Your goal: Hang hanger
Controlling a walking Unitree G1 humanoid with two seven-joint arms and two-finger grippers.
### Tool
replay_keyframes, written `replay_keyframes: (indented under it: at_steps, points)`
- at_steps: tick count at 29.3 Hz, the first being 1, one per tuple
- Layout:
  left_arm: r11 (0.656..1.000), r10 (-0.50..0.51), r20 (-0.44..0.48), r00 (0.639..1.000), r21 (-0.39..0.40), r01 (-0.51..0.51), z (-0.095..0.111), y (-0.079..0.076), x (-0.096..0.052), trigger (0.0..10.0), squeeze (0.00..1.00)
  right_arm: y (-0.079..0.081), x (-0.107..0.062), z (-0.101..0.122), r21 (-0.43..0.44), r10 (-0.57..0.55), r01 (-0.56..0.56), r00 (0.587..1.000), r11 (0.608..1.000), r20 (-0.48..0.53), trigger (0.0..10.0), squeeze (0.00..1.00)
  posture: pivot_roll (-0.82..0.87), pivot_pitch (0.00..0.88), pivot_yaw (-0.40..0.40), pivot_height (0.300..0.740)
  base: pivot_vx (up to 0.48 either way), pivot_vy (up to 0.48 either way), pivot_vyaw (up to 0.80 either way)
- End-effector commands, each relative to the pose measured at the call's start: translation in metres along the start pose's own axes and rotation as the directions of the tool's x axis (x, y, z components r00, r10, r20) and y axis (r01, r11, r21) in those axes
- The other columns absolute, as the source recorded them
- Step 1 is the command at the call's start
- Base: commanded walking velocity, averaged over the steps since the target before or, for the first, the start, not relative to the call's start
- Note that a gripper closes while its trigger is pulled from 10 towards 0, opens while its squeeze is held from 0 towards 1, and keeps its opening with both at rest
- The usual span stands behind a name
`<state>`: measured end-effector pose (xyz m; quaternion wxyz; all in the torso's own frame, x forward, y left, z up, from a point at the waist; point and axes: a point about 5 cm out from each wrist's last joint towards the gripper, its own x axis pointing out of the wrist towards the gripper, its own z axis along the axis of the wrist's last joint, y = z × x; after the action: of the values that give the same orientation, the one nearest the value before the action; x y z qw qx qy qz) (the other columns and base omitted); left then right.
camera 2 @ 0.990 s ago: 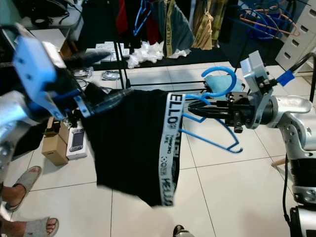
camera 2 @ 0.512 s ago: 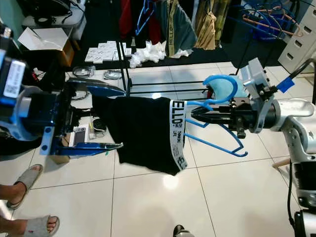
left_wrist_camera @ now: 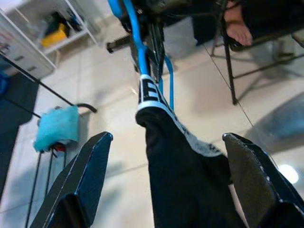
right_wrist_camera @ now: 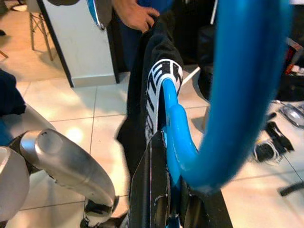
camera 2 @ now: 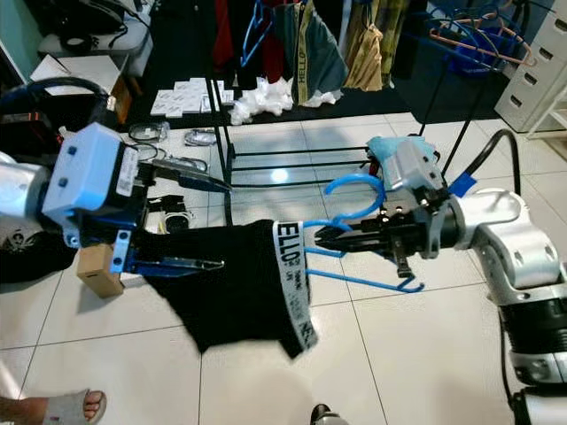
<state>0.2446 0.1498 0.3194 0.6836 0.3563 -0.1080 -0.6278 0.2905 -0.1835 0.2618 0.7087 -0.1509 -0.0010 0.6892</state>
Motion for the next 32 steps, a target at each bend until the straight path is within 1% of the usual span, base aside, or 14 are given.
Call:
replay_keyframes:
  at_steps: [1, 3, 4, 5, 6, 7, 8, 9, 10, 11, 13, 14, 19, 32]
  points:
    - [0.999, -0.039, -0.045, 0.998, 0.002, 0.039, -0.003, -0.003, 0.001, 10.0, 0.0, 0.001, 0.004, 0.004, -0.031, 0.016, -0.016, 1.0, 0.999, -0.01, 10.0, 0.0, 0.02, 0.12, -0.005, 0.74, 0.0, 0.0, 0.0]
    - [0.998, -0.058, -0.084, 0.995, 0.001, 0.058, -0.007, -0.006, 0.002, 10.0, 0.0, 0.001, 0.006, 0.005, -0.034, 0.016, -0.016, 1.0, 0.999, -0.007, 10.0, 0.0, 0.02, 0.12, -0.005, 0.74, 0.0, 0.0, 0.0]
    - [0.998, -0.058, -0.084, 0.995, 0.001, 0.058, -0.007, -0.006, 0.002, 10.0, 0.0, 0.001, 0.006, 0.005, -0.034, 0.016, -0.016, 1.0, 0.999, -0.007, 10.0, 0.0, 0.02, 0.12, -0.005, 0.74, 0.0, 0.0, 0.0]
    - [0.997, -0.072, -0.112, 0.991, 0.0, 0.072, -0.01, -0.007, 0.002, 10.0, 0.0, 0.001, 0.007, 0.005, -0.036, 0.015, -0.016, 1.0, 0.999, -0.005, 10.0, 0.0, 0.02, 0.12, -0.005, 0.74, 0.0, 0.0, 0.0]
    - [0.997, -0.078, -0.168, 0.983, 0.009, 0.081, -0.016, -0.01, 0.004, 10.0, 0.0, 0.0, 0.008, 0.006, -0.036, 0.01, -0.01, 1.0, 0.999, -0.002, 10.0, 0.0, 0.02, 0.121, -0.009, 0.74, 0.0, 0.0, 0.0]
    - [0.997, -0.078, -0.168, 0.983, 0.009, 0.081, -0.016, -0.01, 0.004, 10.0, 0.0, 0.0, 0.008, 0.006, -0.036, 0.01, -0.01, 1.0, 0.999, -0.002, 10.0, 0.0, 0.02, 0.121, -0.009, 0.74, 0.0, 0.0, 0.0]
    - [0.997, -0.077, -0.208, 0.975, 0.014, 0.082, -0.023, -0.012, 0.008, 10.0, 0.0, 0.001, 0.01, 0.006, -0.035, 0.008, -0.008, 1.0, 0.999, 0.005, 10.0, 0.0, 0.02, 0.122, -0.009, 0.74, 0.0, 0.0, 0.0]
    - [0.997, -0.077, -0.208, 0.975, 0.014, 0.082, -0.023, -0.012, 0.008, 10.0, 0.0, 0.001, 0.01, 0.006, -0.035, 0.008, -0.008, 1.0, 0.999, 0.005, 10.0, 0.0, 0.02, 0.122, -0.009, 0.74, 0.0, 0.0, 0.0]
    - [0.997, -0.068, -0.228, 0.971, 0.022, 0.074, -0.028, -0.013, 0.013, 10.0, 0.0, 0.001, 0.011, 0.006, -0.033, 0.007, -0.007, 1.0, 0.999, 0.011, 10.0, 0.0, 0.02, 0.122, -0.01, 0.74, 0.0, 0.0, 0.0]
    - [0.998, -0.054, -0.247, 0.968, 0.027, 0.062, -0.032, -0.013, 0.017, 6.9, 0.0, 0.001, 0.013, 0.006, -0.032, 0.007, -0.007, 1.0, 0.999, 0.015, 10.0, 0.0, 0.02, 0.122, -0.01, 0.74, 0.0, 0.0, 0.0]
    - [0.998, -0.045, -0.254, 0.966, 0.029, 0.054, -0.035, -0.012, 0.019, 6.9, 0.0, 0.002, 0.013, 0.006, -0.031, 0.008, -0.008, 1.0, 0.999, 0.016, 10.0, 0.0, 0.02, 0.122, -0.01, 0.74, 0.0, 0.0, 0.0]
    - [0.998, -0.034, -0.278, 0.96, 0.041, 0.047, -0.038, -0.011, 0.02, 0.0, 0.0, 0.002, 0.014, 0.006, -0.031, 0.007, -0.007, 1.0, 0.999, 0.018, 10.0, 0.0, 0.02, 0.121, -0.01, 0.74, 0.0, 0.0, 0.0]
    - [0.997, -0.019, -0.327, 0.945, 0.059, 0.041, -0.044, -0.008, 0.018, 0.0, 0.0, 0.002, 0.014, 0.007, -0.033, 0.006, -0.006, 1.0, 0.999, 0.02, 10.0, 0.0, 0.02, 0.121, -0.01, 0.74, 0.0, 0.0, 0.0]
    - [0.996, -0.018, -0.362, 0.932, 0.075, 0.048, -0.048, -0.006, 0.014, 0.0, 0.0, 0.002, 0.015, 0.003, -0.027, 0.0, 0.0, 1.0, 1.0, 0.0, 10.0, 0.0, 0.02, 0.123, -0.01, 0.74, 0.0, 0.0, 0.0]
